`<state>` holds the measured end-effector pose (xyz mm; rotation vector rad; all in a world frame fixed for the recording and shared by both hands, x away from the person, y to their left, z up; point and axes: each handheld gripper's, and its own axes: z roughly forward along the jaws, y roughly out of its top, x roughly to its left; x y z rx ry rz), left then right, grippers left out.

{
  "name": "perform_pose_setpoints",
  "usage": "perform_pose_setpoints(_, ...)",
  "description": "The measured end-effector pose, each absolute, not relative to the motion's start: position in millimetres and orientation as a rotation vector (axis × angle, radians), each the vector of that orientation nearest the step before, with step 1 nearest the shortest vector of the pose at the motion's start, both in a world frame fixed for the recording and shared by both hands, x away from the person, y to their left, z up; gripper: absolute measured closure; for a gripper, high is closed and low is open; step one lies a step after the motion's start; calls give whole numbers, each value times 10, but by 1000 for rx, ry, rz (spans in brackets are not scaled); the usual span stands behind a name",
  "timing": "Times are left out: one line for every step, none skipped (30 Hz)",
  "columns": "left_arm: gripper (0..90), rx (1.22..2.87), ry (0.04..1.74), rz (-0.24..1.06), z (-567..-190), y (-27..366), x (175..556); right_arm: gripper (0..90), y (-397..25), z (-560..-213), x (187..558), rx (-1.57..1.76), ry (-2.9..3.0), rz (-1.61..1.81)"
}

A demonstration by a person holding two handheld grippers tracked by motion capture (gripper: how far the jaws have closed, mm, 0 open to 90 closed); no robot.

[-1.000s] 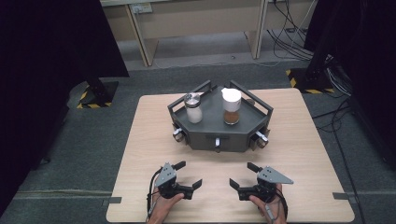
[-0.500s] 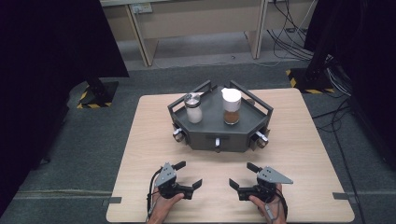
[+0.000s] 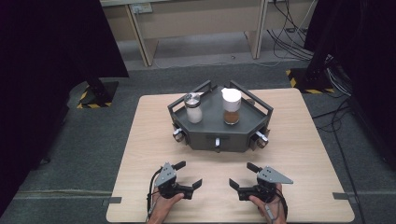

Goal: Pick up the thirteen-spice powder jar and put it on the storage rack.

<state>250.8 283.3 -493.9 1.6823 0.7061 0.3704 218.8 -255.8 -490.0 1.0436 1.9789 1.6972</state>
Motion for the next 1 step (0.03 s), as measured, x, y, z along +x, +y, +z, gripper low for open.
perform_pose_setpoints(4, 1682, 706, 370, -4940, 2834, 2508, 11, -2558, -4900, 2189, 1043, 1979, 1697)
